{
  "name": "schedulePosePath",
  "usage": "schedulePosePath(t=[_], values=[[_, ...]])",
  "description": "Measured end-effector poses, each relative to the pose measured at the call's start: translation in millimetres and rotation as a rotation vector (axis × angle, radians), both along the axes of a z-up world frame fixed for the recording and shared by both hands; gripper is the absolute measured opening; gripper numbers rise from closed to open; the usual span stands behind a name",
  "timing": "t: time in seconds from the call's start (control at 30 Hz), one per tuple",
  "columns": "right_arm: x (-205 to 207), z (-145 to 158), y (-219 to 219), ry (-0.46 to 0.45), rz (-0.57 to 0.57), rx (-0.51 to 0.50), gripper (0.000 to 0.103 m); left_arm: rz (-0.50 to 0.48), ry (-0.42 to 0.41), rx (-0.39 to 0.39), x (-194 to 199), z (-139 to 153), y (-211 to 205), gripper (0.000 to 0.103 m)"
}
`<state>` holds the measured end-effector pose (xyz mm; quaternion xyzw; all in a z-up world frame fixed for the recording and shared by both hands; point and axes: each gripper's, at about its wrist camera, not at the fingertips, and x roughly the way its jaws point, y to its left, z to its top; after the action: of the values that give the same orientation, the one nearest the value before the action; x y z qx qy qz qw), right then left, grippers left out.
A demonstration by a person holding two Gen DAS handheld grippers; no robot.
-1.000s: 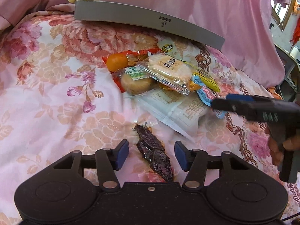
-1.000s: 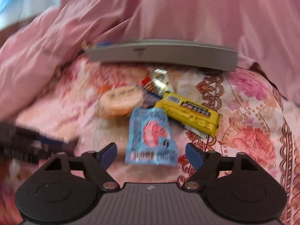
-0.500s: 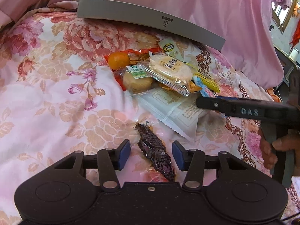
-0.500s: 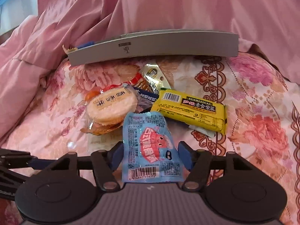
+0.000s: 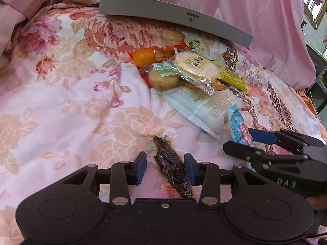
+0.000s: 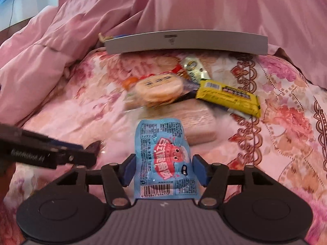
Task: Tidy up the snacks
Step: 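Close the left tool on the dark jerky strip while the right tool holds the blue packet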
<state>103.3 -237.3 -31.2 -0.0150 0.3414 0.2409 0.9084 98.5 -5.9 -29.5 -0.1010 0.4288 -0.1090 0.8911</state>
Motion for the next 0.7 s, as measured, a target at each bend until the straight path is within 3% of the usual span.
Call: schedulePosePath(t=[0.2, 0.3, 0.5, 0.63, 0.7], values=[[-16, 0, 11, 0.001, 0.02, -0.019, 0.066, -0.056, -0.002, 0.021, -2, -2, -9, 0.069], [-20, -2, 14, -0.013, 0.027, -0.047, 0.068, -0.082, -0.014, 0.063, -4, -4, -15, 0.07], [-16, -4, 12, -0.014, 0.028, -0.05, 0.072, -0.056, -0.008, 0.071, -2, -5, -10, 0.054], [-13, -7, 13, 0.001, 0.028, -0.045, 0.073, -0.061, -0.013, 0.093, -3, -5, -12, 0.05], [-13, -8, 14, 0.002, 0.025, -0.043, 0.073, -0.067, -0.017, 0.096, -4, -4, -13, 0.041]])
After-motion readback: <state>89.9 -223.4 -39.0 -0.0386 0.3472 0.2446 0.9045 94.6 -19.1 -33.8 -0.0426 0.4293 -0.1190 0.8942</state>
